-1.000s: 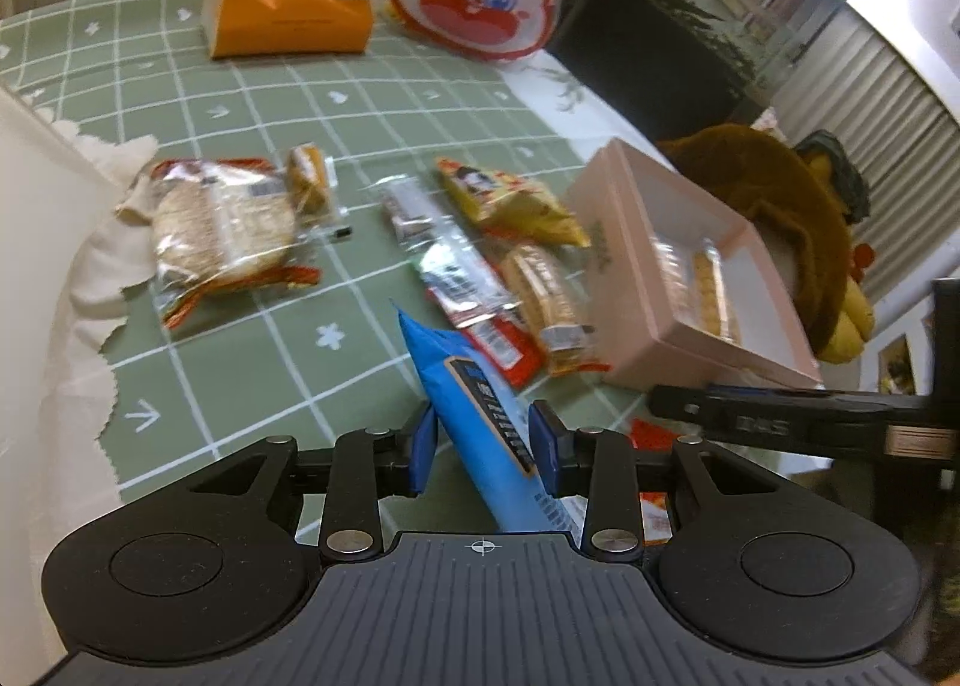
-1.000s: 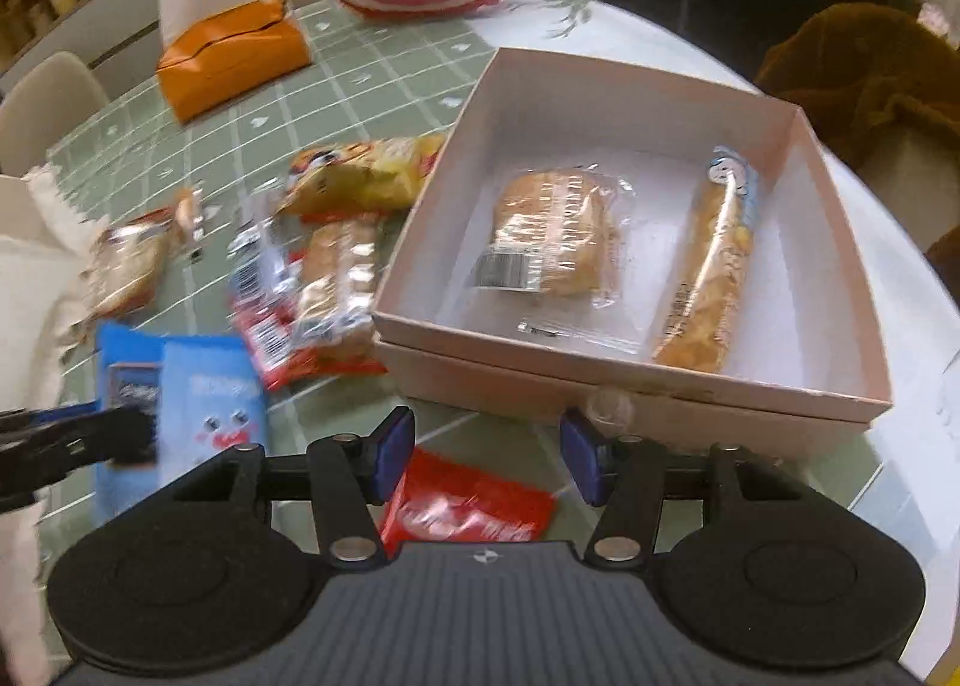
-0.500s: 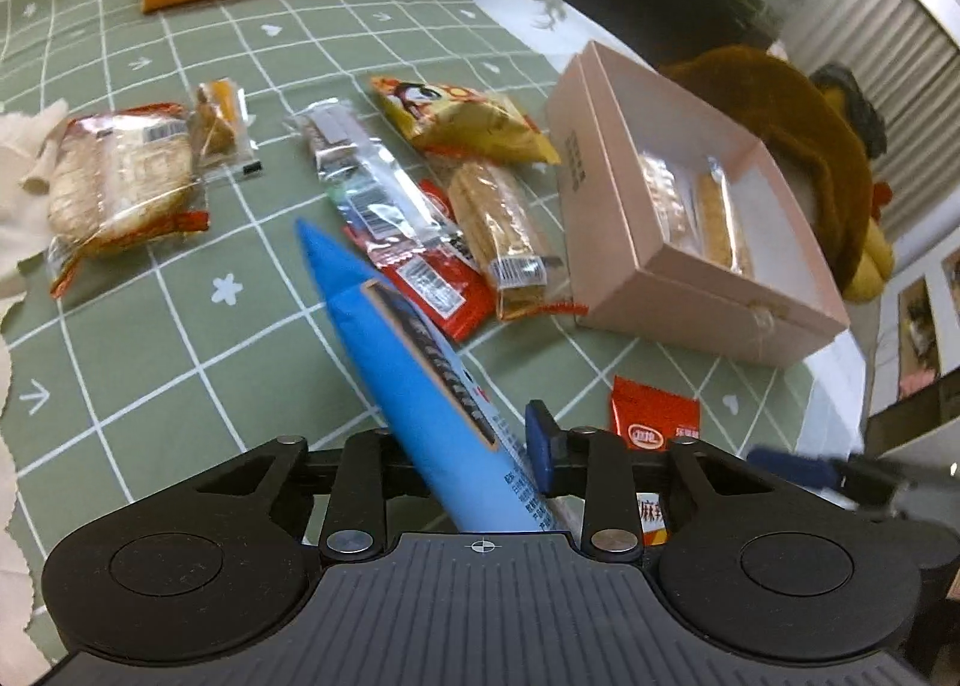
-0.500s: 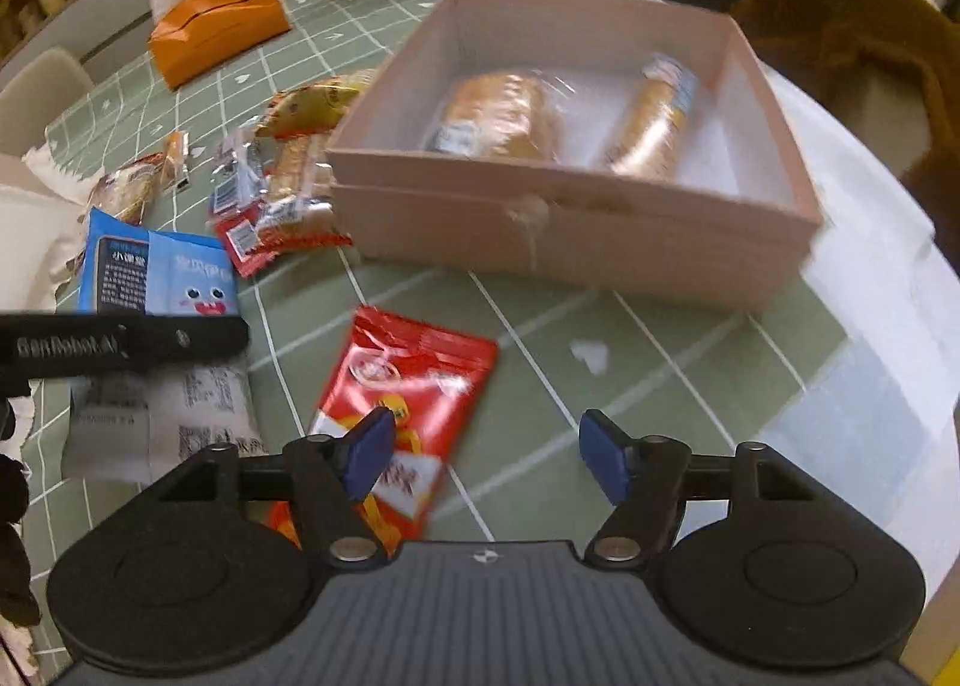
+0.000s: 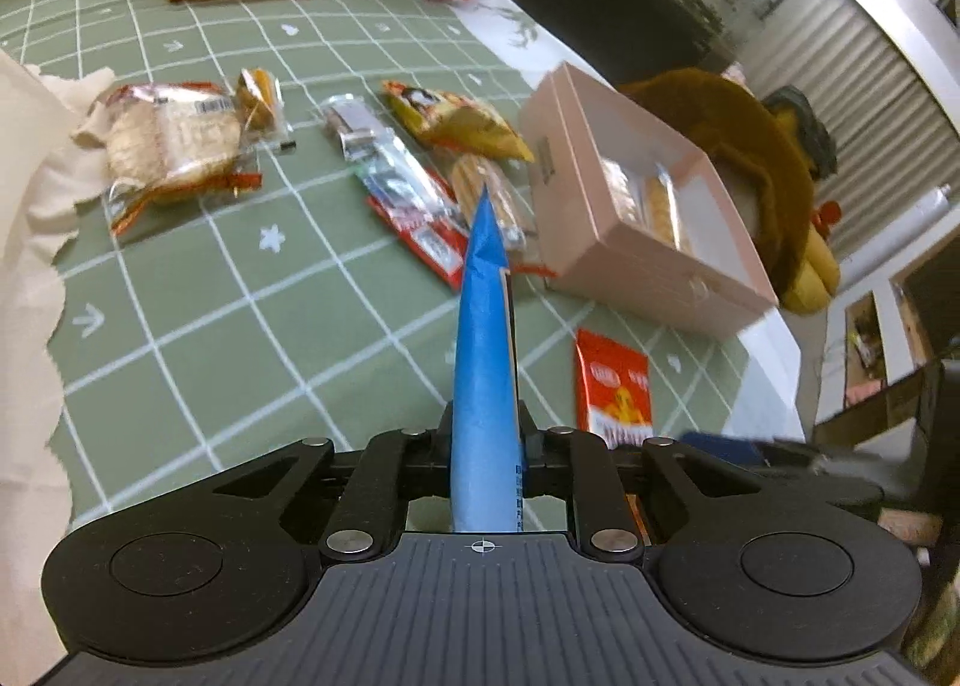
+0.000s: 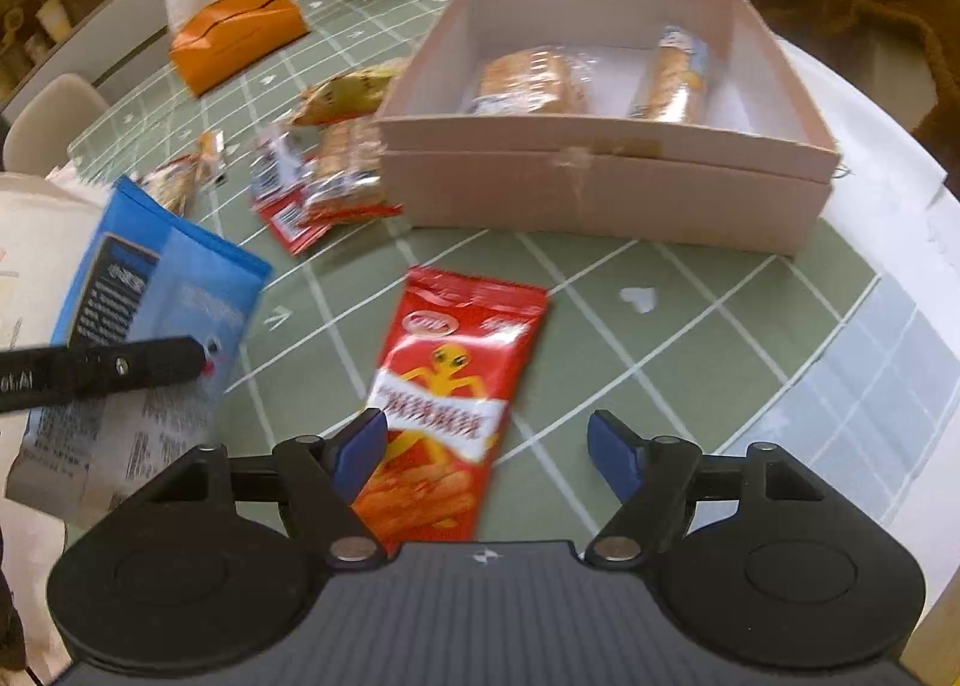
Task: Organize snacks
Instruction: 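Grasp the red spicy-strip packet with the right tool while the left tool holds the blue bag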
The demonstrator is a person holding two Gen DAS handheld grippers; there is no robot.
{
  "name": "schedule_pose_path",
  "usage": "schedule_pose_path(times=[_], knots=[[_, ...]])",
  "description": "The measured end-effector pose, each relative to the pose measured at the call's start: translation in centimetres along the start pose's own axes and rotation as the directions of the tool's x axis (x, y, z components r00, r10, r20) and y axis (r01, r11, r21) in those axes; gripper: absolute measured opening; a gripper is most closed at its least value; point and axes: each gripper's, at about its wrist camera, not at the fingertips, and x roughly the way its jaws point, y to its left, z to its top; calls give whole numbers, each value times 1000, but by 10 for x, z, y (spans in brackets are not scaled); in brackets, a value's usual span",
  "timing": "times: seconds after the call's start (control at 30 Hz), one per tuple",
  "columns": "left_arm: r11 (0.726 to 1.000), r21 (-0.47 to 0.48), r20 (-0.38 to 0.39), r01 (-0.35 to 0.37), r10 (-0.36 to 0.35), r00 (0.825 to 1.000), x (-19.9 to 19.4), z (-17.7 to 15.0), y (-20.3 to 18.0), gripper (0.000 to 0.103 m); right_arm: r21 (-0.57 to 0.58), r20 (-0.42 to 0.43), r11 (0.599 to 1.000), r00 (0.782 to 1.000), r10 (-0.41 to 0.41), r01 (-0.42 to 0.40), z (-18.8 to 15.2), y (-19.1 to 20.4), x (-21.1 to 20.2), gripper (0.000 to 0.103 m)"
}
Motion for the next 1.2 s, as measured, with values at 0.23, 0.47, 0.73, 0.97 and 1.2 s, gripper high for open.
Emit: schedule_pose_path(times=[0.23,0.47,0.73,0.97,1.2], knots=[[999,51,-29,-5,6,1000,-7,-10,-12,22,-37,-6,999,1000,-26,26,-2,15,4,77],[994,104,-75,-25,33,997,2,-21,-19,24,-46,11,998,999,-39,39,-8,12,3,84],[998,33,-102,44,-40,994,8,-31,-12,21,-138,6,986,995,-97,97,-23,27,10,103],[999,29,-89,19,-16,996,1,-33,-12,20,-143,-7,985,995,-96,94,-21,27,9,103],[999,41,-89,1,3,996,-2,-36,-16,20,-108,5,988,994,-110,110,-6,28,15,94]])
